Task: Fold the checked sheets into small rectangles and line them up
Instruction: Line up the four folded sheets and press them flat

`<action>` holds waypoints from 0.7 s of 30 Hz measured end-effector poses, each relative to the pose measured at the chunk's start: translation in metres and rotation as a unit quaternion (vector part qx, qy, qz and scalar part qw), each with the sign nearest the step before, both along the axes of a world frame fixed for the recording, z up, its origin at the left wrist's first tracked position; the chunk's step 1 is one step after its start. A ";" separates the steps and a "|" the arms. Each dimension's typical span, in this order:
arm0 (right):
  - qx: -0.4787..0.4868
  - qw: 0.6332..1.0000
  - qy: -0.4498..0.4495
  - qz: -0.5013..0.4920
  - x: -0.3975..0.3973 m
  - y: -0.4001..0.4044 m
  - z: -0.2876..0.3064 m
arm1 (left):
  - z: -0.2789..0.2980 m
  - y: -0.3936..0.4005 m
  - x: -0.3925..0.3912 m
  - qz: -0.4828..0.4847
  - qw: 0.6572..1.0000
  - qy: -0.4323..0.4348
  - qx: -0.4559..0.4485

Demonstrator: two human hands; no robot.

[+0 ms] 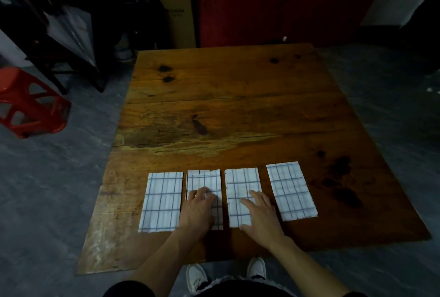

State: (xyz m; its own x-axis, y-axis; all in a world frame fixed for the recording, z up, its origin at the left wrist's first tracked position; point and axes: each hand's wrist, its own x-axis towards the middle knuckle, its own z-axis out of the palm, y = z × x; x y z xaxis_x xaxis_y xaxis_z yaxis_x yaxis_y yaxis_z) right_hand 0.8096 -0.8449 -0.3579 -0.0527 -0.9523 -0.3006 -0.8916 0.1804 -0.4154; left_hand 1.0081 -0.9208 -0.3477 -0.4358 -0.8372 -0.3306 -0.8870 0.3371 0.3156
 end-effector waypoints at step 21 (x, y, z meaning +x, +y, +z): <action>-0.002 1.000 -0.012 -0.015 0.006 0.002 -0.001 | 0.002 0.001 0.001 0.007 1.000 0.005 -0.001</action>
State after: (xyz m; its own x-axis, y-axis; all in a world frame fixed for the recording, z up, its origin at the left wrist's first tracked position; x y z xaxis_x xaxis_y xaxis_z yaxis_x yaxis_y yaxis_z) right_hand 0.8152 -0.8425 -0.3587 -0.0731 -0.9520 -0.2973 -0.8757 0.2040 -0.4376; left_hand 1.0087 -0.9197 -0.3455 -0.4277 -0.8437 -0.3244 -0.8881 0.3253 0.3247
